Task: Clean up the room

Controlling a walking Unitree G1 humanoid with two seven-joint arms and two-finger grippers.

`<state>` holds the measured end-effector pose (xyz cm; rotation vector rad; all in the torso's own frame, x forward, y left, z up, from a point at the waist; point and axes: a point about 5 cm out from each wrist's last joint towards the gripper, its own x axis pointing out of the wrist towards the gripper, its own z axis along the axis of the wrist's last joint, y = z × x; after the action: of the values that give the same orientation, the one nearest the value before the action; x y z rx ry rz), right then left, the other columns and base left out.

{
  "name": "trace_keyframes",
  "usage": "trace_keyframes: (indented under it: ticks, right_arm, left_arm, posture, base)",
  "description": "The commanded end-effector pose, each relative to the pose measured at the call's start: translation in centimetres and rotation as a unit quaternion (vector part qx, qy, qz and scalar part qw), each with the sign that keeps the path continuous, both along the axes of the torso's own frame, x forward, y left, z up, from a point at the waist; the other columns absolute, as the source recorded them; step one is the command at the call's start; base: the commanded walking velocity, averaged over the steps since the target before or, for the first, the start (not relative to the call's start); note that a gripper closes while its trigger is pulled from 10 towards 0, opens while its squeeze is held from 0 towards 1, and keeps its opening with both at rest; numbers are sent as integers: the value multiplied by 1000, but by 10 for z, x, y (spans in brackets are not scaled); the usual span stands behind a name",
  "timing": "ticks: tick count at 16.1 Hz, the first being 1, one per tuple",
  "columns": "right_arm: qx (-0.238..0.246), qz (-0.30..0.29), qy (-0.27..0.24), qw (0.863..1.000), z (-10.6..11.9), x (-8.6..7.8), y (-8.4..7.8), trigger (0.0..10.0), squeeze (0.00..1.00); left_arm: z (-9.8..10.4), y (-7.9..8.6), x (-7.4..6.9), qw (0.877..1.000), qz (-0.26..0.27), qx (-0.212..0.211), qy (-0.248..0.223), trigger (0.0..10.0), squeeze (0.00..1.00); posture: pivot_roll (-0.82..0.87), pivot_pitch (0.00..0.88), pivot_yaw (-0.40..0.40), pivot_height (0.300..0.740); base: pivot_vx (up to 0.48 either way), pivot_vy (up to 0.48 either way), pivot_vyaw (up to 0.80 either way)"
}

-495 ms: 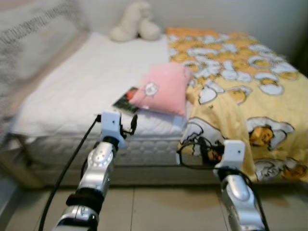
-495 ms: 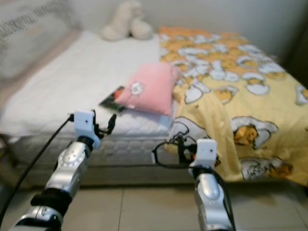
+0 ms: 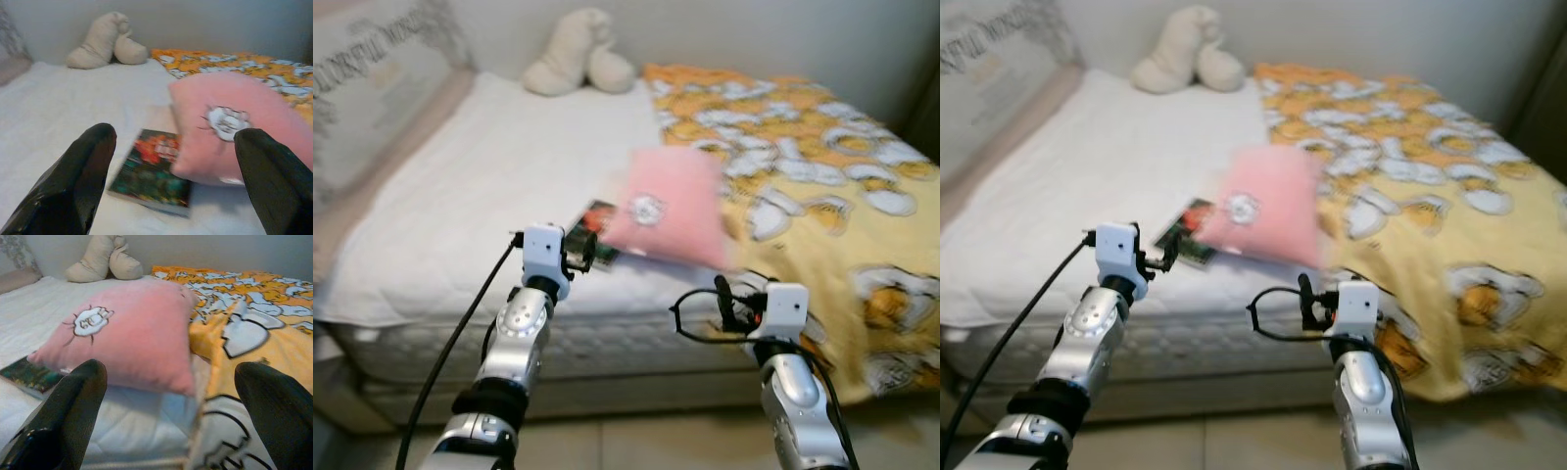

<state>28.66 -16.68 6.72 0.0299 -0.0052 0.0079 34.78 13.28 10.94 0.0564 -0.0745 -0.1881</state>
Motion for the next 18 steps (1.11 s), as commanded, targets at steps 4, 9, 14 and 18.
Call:
trace_keyframes:
  ticks: [4,9,14,18]
  right_arm:
    - [-2,-19,1,1000,1,0,-12,10000,0]
    - [0,-23,1,1000,0,-3,-12,10000,0]
    - [-1,-27,3,1000,-1,-6,-14,10000,0]
    - [-3,-25,3,1000,1,-6,-16,10000,0]
  left_arm:
    - [-2,-14,2,1000,1,-20,16,10000,0]
    - [0,-22,4,1000,-14,-14,14,10000,0]
    - [1,-24,5,1000,-5,-15,9,10000,0]
    - [-1,-15,8,998,30,-41,24,10000,0]
  posture:
    - [73,0,26,740]
    - [56,0,38,740]
    - [48,0,36,740]
    - [48,0,33,740]
  base:
    - [67,-99,0]
    - [275,-391,0]
    - [279,-387,0]
    - [240,0,0]
